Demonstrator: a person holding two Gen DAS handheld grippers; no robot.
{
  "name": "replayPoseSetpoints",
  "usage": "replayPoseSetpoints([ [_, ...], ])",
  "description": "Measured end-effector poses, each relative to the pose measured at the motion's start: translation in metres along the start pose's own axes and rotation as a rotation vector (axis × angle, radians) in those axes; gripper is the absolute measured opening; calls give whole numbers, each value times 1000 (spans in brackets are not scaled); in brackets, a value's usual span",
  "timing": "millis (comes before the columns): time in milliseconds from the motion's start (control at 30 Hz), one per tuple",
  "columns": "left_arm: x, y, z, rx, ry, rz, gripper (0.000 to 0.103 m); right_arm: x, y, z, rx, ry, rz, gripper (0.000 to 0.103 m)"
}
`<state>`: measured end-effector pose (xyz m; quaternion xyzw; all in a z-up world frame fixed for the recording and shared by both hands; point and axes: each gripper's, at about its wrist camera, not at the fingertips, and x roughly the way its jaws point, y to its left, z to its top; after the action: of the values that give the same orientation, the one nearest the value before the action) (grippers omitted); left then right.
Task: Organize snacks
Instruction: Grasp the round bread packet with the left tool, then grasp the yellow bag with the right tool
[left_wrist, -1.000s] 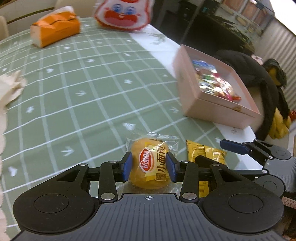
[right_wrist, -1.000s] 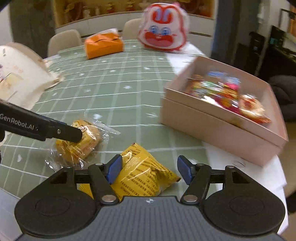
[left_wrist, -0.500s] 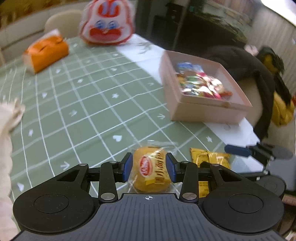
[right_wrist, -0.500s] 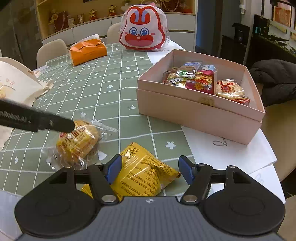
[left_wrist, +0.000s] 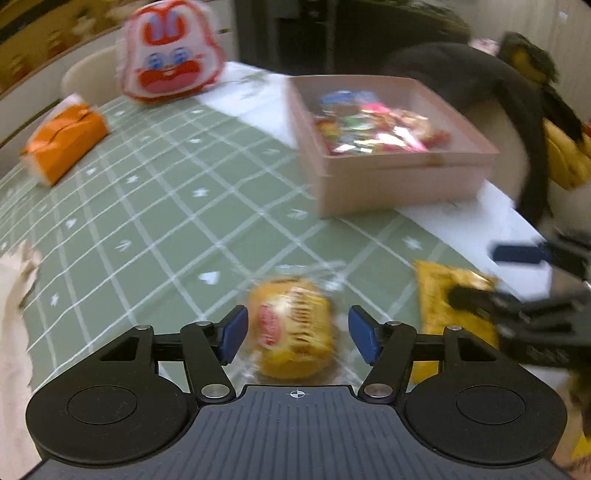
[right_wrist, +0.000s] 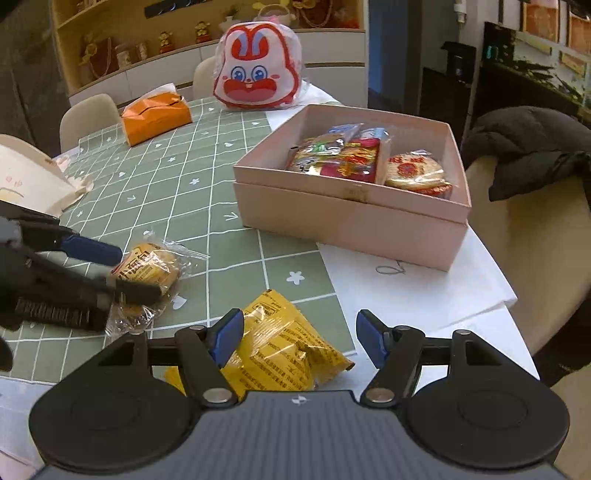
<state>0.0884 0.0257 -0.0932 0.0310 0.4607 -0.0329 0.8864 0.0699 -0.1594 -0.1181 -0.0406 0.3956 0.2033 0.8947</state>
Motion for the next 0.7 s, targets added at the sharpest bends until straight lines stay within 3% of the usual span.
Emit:
replayPoseSetpoints([
  [67, 6, 6, 1, -39, 25, 8, 69, -3, -3, -3, 36, 13, 14, 68],
  [267, 24, 18, 4, -152, 78, -79, 69, -16, -1, -13, 86, 41, 48, 68],
  [433, 25, 11, 4, -142, 83, -101, 67, -28, -1, -19, 69, 58, 42, 68],
  [567, 26, 9, 6, -146, 97, -108, 67, -20, 2, -25, -36, 159, 108, 68],
  [700, 26, 8, 5, -144, 101, -112, 67, -22, -3, -18, -91, 110, -12, 68],
])
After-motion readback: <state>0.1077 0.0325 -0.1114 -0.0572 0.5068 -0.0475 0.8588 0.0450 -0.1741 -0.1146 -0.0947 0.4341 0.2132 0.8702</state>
